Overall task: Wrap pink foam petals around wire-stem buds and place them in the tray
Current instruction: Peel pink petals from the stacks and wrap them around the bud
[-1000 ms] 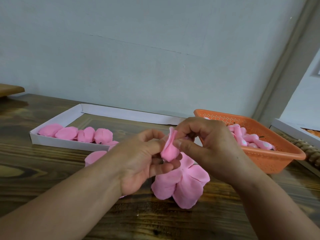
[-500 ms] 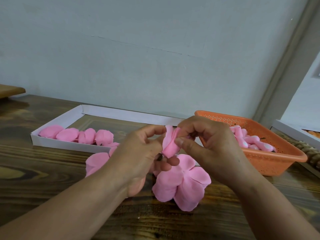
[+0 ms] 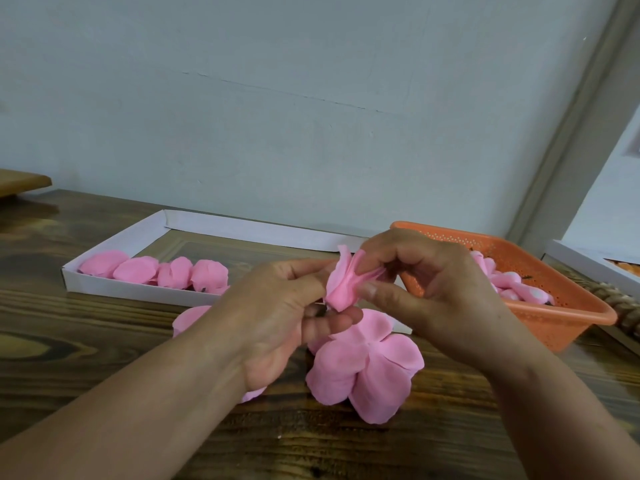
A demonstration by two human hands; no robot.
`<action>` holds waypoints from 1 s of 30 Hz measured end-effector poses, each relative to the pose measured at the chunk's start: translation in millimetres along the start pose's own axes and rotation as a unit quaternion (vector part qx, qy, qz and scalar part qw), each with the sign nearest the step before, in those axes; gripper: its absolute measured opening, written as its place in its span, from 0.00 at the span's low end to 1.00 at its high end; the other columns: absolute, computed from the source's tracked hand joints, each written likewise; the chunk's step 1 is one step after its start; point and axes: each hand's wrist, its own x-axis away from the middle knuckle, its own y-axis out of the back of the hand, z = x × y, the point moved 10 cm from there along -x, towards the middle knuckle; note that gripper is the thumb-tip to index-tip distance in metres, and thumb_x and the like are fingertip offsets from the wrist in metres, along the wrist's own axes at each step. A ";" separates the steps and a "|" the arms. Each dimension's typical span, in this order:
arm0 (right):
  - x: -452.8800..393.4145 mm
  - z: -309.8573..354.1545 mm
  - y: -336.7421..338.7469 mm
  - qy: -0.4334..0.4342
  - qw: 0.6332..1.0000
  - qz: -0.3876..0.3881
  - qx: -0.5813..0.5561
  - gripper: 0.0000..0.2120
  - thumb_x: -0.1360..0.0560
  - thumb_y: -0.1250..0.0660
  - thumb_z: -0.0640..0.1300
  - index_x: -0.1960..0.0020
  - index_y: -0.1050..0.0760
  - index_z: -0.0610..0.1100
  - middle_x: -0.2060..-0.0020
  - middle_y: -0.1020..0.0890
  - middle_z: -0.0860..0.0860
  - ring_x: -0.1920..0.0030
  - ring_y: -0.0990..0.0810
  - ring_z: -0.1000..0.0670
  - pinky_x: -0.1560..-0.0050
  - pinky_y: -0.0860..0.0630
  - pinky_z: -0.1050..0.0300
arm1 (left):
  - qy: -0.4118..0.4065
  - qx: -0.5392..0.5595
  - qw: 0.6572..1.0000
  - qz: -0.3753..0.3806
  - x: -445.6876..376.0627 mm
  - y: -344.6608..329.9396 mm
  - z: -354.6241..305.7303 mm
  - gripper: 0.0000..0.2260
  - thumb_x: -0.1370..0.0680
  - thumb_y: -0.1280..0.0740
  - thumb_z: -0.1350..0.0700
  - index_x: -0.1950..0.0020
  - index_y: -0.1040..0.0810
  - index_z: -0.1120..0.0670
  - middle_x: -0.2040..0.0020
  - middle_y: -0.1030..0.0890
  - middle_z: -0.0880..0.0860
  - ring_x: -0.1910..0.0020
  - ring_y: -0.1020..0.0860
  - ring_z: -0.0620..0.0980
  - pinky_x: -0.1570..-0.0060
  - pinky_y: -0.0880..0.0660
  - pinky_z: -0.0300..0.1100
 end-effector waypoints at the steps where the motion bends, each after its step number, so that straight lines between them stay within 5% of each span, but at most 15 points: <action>1: 0.0 3.0 -1.2 0.015 0.999 0.018 0.023 0.07 0.32 0.29 0.38 0.54 0.20 0.43 0.56 0.20 0.51 0.56 0.22 0.51 0.56 0.27 0.60 | 0.001 0.004 1.000 -0.002 -0.1 0.9 -0.3 0.10 0.38 0.29 0.60 0.58 0.15 0.60 0.60 0.15 0.56 0.64 0.17 0.48 0.67 0.20 0.37; 7: 0.3 2.5 -1.8 0.009 0.998 0.023 0.050 0.21 0.34 0.29 0.41 0.44 0.27 0.56 0.53 0.22 0.57 0.54 0.24 0.52 0.53 0.26 0.56 | 0.010 -0.030 0.999 -0.019 0.5 3.0 5.1 0.07 0.26 0.33 0.63 0.52 0.16 0.61 0.60 0.15 0.55 0.65 0.18 0.47 0.66 0.21 0.36; 15: 1.4 -9.2 -1.1 -0.029 0.994 0.036 -0.094 0.05 0.35 0.32 0.36 0.59 0.23 0.41 0.59 0.22 0.43 0.58 0.24 0.42 0.56 0.27 0.45 | 0.021 -0.072 0.997 0.009 3.4 -4.3 10.2 0.12 0.35 0.32 0.53 0.58 0.15 0.57 0.65 0.18 0.52 0.68 0.21 0.44 0.68 0.22 0.35; 20: 3.4 -23.2 0.7 -0.080 0.982 0.025 -0.167 0.04 0.34 0.34 0.36 0.60 0.22 0.41 0.65 0.20 0.42 0.64 0.23 0.50 0.63 0.27 0.56 | 0.045 -0.053 0.997 0.018 4.7 -6.6 15.5 0.14 0.34 0.33 0.54 0.54 0.16 0.61 0.62 0.17 0.54 0.69 0.21 0.45 0.70 0.22 0.35; 27: 2.1 -2.8 6.4 0.000 0.997 0.051 -0.066 0.17 0.37 0.33 0.32 0.50 0.22 0.44 0.54 0.20 0.51 0.50 0.23 0.47 0.48 0.26 0.48 | 0.095 -0.010 0.995 0.014 4.3 -4.5 23.4 0.08 0.23 0.35 0.65 0.48 0.19 0.66 0.63 0.19 0.59 0.73 0.22 0.46 0.74 0.24 0.34; 30: 3.2 6.6 9.9 0.024 0.998 0.040 -0.034 0.16 0.38 0.32 0.31 0.53 0.24 0.46 0.55 0.21 0.51 0.51 0.24 0.44 0.49 0.27 0.44 | 0.108 0.002 0.994 0.019 2.9 -4.5 25.5 0.07 0.23 0.37 0.68 0.53 0.18 0.67 0.66 0.19 0.59 0.76 0.24 0.46 0.77 0.25 0.33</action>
